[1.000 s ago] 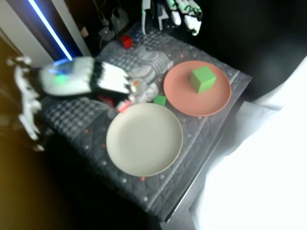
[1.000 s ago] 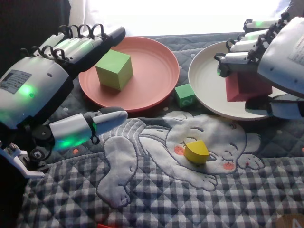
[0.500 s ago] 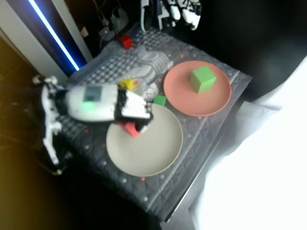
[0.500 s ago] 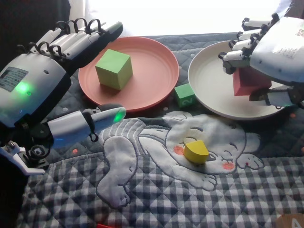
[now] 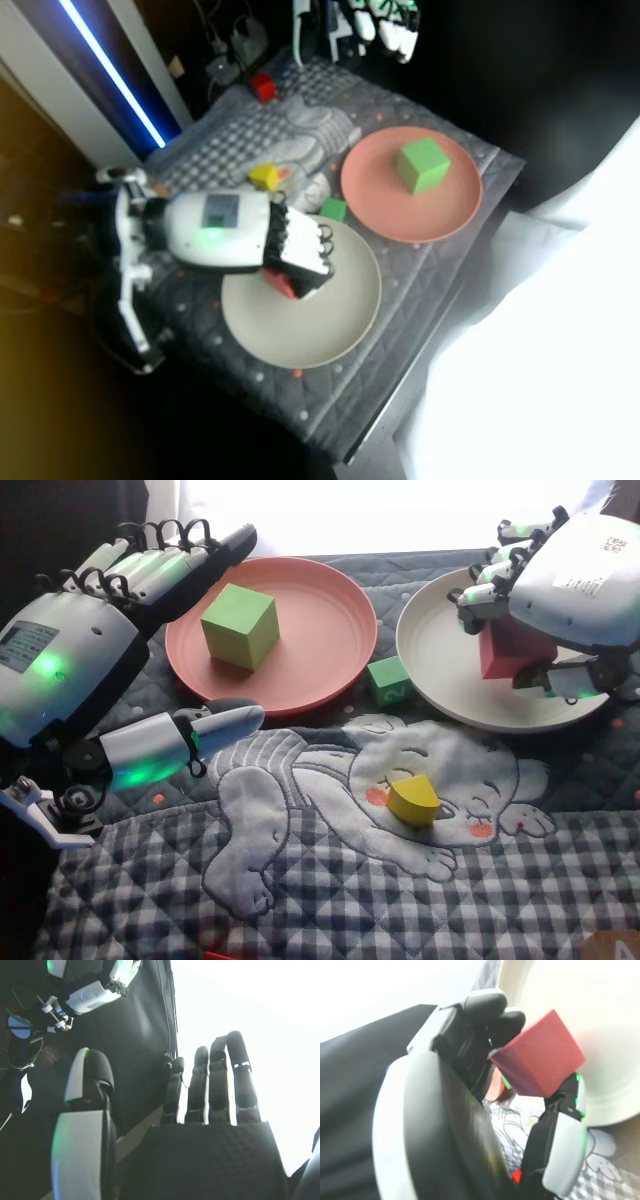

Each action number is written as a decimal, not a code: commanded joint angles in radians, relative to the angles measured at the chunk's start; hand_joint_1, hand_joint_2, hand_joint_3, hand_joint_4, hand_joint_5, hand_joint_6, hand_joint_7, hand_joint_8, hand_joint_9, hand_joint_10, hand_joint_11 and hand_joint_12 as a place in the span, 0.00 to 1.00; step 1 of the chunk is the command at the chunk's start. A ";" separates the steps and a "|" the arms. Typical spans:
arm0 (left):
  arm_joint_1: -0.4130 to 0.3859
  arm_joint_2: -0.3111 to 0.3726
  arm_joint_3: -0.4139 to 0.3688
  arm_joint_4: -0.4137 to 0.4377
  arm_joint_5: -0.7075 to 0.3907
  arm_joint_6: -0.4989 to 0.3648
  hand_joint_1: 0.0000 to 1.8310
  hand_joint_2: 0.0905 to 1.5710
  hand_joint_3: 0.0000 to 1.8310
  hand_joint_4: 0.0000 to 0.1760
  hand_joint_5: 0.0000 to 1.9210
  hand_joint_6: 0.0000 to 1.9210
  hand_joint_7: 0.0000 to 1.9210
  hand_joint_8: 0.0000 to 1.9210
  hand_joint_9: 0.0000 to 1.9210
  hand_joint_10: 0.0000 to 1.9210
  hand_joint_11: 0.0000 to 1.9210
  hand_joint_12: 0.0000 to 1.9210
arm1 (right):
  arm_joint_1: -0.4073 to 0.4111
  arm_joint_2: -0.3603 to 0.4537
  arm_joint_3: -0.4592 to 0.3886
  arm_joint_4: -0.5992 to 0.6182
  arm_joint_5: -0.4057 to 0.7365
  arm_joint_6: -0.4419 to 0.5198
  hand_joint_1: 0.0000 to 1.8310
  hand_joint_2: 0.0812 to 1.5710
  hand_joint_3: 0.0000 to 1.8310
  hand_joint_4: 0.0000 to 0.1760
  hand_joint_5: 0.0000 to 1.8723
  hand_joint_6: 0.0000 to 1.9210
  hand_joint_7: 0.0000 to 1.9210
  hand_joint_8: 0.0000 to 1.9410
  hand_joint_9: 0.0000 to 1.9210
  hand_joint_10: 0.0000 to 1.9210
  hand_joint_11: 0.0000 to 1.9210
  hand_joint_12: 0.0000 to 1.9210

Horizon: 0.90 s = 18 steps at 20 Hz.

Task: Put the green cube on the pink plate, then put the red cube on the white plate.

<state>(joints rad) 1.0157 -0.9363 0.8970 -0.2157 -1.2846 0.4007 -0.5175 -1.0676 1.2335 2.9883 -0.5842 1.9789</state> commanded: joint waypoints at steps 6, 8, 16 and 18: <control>0.002 0.004 -0.005 0.009 -0.150 -0.003 0.31 0.69 0.00 0.55 0.08 0.00 0.06 0.00 0.09 0.00 0.00 0.56 | 0.009 0.058 -0.055 0.020 -0.180 -0.004 0.52 0.54 0.00 0.11 0.07 0.00 0.02 0.00 0.00 0.00 0.00 0.05; 0.008 0.005 -0.008 0.005 -0.161 -0.003 0.31 0.69 0.00 0.52 0.07 0.00 0.08 0.00 0.09 0.00 0.00 0.53 | 0.002 0.095 -0.094 0.020 -0.239 -0.004 0.48 0.55 0.00 0.14 0.05 0.00 0.02 0.00 0.00 0.00 0.00 0.14; 0.020 0.065 0.002 -0.051 -0.304 -0.003 0.43 0.67 0.00 0.40 0.15 0.00 0.20 0.00 0.22 0.01 0.06 0.57 | -0.111 0.263 -0.287 0.021 -0.685 -0.004 0.49 0.63 0.01 0.00 0.08 0.01 0.09 0.01 0.09 0.03 0.00 0.47; 0.008 0.075 0.009 -0.061 -0.353 -0.003 0.44 0.69 0.00 0.39 0.14 0.00 0.23 0.00 0.28 0.01 0.13 0.56 | -0.151 0.271 -0.312 0.021 -0.801 -0.004 0.39 0.71 0.03 0.00 0.04 0.00 0.07 0.00 0.07 0.02 0.00 0.48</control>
<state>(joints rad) 1.0359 -0.8654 0.9051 -0.2993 -1.4963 0.4004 -0.6888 -0.8032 0.9176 2.9826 -1.2377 1.9770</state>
